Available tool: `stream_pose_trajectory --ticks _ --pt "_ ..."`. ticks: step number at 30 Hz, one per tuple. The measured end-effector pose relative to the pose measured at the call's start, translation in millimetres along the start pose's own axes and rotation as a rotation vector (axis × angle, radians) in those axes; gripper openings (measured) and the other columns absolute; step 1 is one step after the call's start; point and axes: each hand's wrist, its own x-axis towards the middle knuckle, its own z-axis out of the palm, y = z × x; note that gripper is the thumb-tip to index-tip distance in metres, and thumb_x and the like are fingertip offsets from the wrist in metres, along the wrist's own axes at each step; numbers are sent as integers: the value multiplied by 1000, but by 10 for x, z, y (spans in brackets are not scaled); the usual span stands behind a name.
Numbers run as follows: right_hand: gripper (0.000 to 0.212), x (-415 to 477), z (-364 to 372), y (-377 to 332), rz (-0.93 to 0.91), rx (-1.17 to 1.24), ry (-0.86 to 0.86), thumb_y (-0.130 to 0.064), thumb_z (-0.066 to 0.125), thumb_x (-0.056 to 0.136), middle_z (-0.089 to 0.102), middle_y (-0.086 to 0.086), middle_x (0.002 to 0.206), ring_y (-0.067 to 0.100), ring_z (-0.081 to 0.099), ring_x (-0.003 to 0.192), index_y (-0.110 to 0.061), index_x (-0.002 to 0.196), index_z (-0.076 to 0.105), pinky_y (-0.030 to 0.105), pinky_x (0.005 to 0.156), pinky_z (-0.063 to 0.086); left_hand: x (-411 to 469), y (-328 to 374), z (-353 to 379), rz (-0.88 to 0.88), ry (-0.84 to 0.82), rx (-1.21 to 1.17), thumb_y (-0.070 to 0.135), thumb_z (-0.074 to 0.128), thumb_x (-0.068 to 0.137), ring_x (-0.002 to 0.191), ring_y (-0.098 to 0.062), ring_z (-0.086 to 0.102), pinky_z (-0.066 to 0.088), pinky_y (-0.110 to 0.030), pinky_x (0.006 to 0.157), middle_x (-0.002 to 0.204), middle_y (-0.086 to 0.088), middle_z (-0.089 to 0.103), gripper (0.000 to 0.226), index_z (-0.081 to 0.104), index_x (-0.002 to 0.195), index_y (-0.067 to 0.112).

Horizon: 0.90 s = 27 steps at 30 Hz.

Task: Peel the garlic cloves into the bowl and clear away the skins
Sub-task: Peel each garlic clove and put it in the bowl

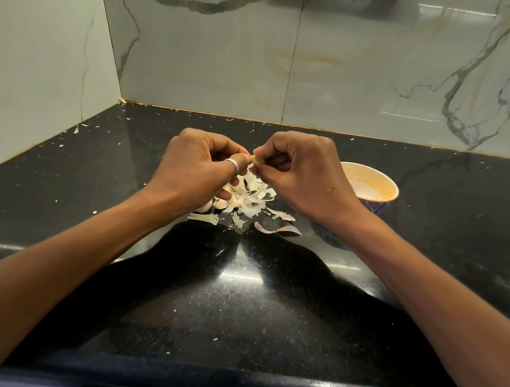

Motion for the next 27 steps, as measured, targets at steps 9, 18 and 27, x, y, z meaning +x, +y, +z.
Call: stream_pose_trajectory --ticks 9,18,27 --pt "7 -7 37 -17 25 52 22 -6 80 83 77 0 84 10 74 75 -6 88 77 37 73 61 -6 26 11 -65 8 -78 9 67 94 60 -9 65 56 -27 50 72 -5 68 10 75 87 12" --pt "19 46 -50 -26 240 357 -39 -4 83 83 77 12 93 29 77 87 -3 99 72 47 83 63 31 56 -57 -155 22 -164 8 63 95 61 -8 63 58 -28 50 74 -6 67 12 73 89 6" --pt "25 70 -111 -71 403 629 -25 10 75 85 74 25 106 23 74 89 0 107 68 34 86 62 36 60 -70 -153 40 -147 8 60 96 62 -7 62 58 -26 51 79 -7 65 15 71 87 9"
